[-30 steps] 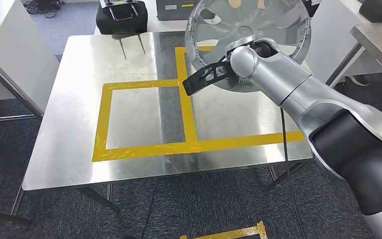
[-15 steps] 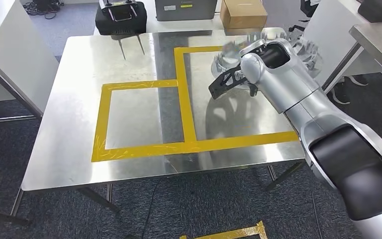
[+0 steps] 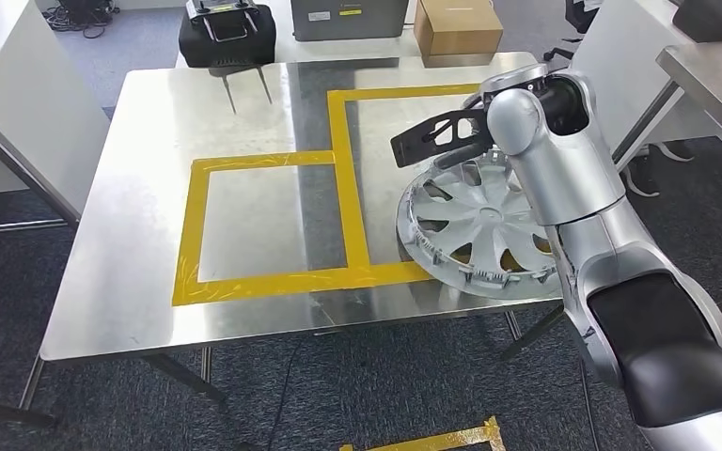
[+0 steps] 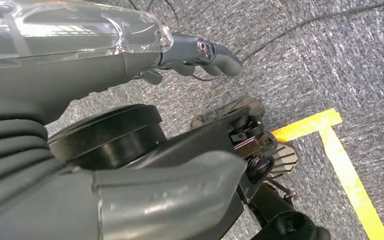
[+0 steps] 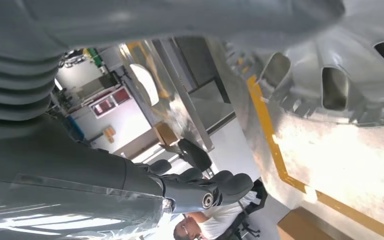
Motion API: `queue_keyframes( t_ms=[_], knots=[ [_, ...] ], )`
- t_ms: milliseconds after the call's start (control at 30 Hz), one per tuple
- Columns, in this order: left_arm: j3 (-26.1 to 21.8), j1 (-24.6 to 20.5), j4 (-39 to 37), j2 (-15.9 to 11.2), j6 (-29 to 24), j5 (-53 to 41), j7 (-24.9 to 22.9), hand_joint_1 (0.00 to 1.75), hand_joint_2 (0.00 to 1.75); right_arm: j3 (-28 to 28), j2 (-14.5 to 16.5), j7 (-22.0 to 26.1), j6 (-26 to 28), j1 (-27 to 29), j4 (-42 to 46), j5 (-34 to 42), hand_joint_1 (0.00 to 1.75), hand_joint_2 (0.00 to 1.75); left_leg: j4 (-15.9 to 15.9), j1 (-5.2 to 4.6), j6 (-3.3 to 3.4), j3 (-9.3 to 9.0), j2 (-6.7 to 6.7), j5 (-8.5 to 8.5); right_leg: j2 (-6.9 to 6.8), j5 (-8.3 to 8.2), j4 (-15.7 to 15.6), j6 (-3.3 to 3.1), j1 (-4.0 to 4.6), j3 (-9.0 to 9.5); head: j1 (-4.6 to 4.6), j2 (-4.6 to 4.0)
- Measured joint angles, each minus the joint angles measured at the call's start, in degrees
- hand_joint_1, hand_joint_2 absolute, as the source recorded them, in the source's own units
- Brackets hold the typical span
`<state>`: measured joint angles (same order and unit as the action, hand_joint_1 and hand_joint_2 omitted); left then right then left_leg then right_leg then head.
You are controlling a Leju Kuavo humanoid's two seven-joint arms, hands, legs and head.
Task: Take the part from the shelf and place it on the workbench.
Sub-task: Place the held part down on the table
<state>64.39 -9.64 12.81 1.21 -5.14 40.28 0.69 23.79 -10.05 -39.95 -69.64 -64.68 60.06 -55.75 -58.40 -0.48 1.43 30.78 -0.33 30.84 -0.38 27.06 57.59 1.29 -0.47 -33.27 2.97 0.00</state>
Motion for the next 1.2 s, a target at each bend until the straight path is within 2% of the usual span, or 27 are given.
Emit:
queue_keyframes(
  t_ms=[233, 400, 533, 567, 600, 667, 733, 800, 867, 933, 1000, 1067, 1200],
  knots=[
    [0.0, -0.01, 0.0, 0.06, 0.0, -0.05, -0.13, 0.0, 0.0, -2.87, 0.56, 0.0, 0.86, 1.26, 3.36, 3.42, 0.0, 0.0, 0.0, 0.0, 0.01, -0.01, 0.02, 0.0, 0.05, 0.0, 0.0, 0.0, 0.0, 0.01, -0.01, 0.0],
    [0.0, 0.0, 0.0, 0.03, 0.0, -0.03, 0.3, 0.0, 0.0, -2.85, 0.57, 0.0, 9.76, 1.59, 5.61, 18.38, 0.0, 0.0, 0.0, 0.0, 0.0, -0.03, 0.18, 0.0, 0.11, 0.0, 0.01, 0.0, 0.0, 0.0, 0.03, 0.0],
    [0.0, 0.03, 0.0, 0.03, 0.02, 0.0, 0.6, 0.0, 0.0, -2.61, 0.57, 0.02, 13.93, 1.56, 7.07, 23.72, 0.0, 0.0, 0.0, 0.01, 0.02, -0.03, 0.16, -0.01, 0.12, -0.01, 0.0, 0.01, 0.01, 0.01, -0.09, 0.0],
    [0.0, 0.06, 0.0, 0.02, 0.02, 0.0, 0.71, 0.0, 0.0, -2.33, 0.37, 0.15, 16.66, 1.49, 7.45, 26.77, 0.0, 0.0, 0.0, 0.0, 0.02, -0.03, 0.15, -0.02, 0.12, -0.02, 0.0, 0.01, 0.0, 0.01, -0.04, 0.0],
    [0.0, 0.1, 0.0, -0.02, 0.01, 0.01, 0.87, 0.0, 0.0, -1.58, -0.18, 0.58, 21.75, 1.28, 8.12, 32.04, 0.0, 0.0, 0.0, -0.02, 0.03, -0.02, 0.16, -0.02, 0.13, -0.02, 0.01, 0.02, -0.01, 0.0, -0.03, 0.0],
    [0.0, 0.14, 0.0, -0.1, -0.17, 0.06, 1.23, 0.0, 0.0, 1.13, -2.2, 2.89, 36.95, 0.34, 10.37, 45.19, 0.0, 0.0, -0.01, -0.05, 0.03, -0.04, 0.19, -0.02, 0.19, -0.04, 0.01, 0.03, -0.04, -0.01, -0.05, 0.0],
    [0.0, 0.24, 0.0, -0.15, -0.55, 0.2, 1.59, 0.0, 0.0, 4.23, -4.6, 8.24, 54.95, -0.31, 13.94, 56.15, 0.0, 0.0, -0.01, -0.01, 0.03, -0.09, 0.1, -0.02, 0.22, -0.03, -0.03, 0.02, 0.0, 0.04, -0.13, 0.0],
    [0.0, 0.47, 0.0, -0.18, -1.09, 0.46, 2.0, 0.0, 0.0, 5.87, -6.39, 15.09, 69.43, 1.28, 18.3, 62.51, 0.0, 0.87, 0.01, 0.06, 0.03, -0.2, -0.12, -0.01, 0.14, -0.01, -0.11, 0.01, 0.08, 0.19, -0.14, 0.0],
    [0.0, 0.8, 0.0, -0.23, -1.72, 0.94, 2.52, 0.0, 0.0, 6.55, -7.79, 22.36, 78.89, 5.75, 23.72, 66.06, 0.0, 1.75, 0.03, 0.12, 0.0, -0.32, -0.37, 0.02, 0.02, 0.06, -0.17, 0.03, 0.12, 0.41, -0.05, 0.0],
    [0.0, 1.28, -0.01, -0.31, -2.25, 1.49, 3.09, 0.0, 0.0, 7.12, -8.76, 30.13, 85.12, 12.47, 29.9, 68.25, 0.0, 1.75, 0.05, 0.15, -0.01, -0.43, -0.54, 0.09, -0.06, 0.15, -0.21, 0.04, 0.12, 0.59, 0.09, 0.0],
    [0.0, 1.69, -0.02, -0.43, -2.54, 1.84, 3.49, 0.0, 0.0, 7.6, -9.2, 35.9, 87.91, 19.23, 35.32, 68.99, 0.0, 1.75, 0.05, 0.11, 0.02, -0.47, -0.62, 0.15, -0.13, 0.2, -0.23, 0.04, 0.1, 0.65, 0.14, 0.0],
    [0.0, 1.96, -0.02, -0.56, -2.6, 1.98, 3.68, 0.0, 0.0, 8.16, -9.74, 38.26, 88.65, 23.52, 39.5, 69.1, 0.0, 1.75, 0.05, 0.07, 0.03, -0.45, -0.67, 0.16, -0.21, 0.22, -0.24, 0.05, 0.08, 0.64, 0.09, 0.0],
    [0.0, 2.27, -0.04, -0.74, -2.6, 2.11, 3.73, 0.0, 0.0, 8.7, -10.7, 38.64, 88.7, 27.4, 44.85, 69.58, 0.0, 1.75, 0.05, 0.06, 0.04, -0.47, -0.65, 0.15, -0.22, 0.21, -0.24, 0.07, 0.07, 0.65, 0.09, 0.0]
  ],
)
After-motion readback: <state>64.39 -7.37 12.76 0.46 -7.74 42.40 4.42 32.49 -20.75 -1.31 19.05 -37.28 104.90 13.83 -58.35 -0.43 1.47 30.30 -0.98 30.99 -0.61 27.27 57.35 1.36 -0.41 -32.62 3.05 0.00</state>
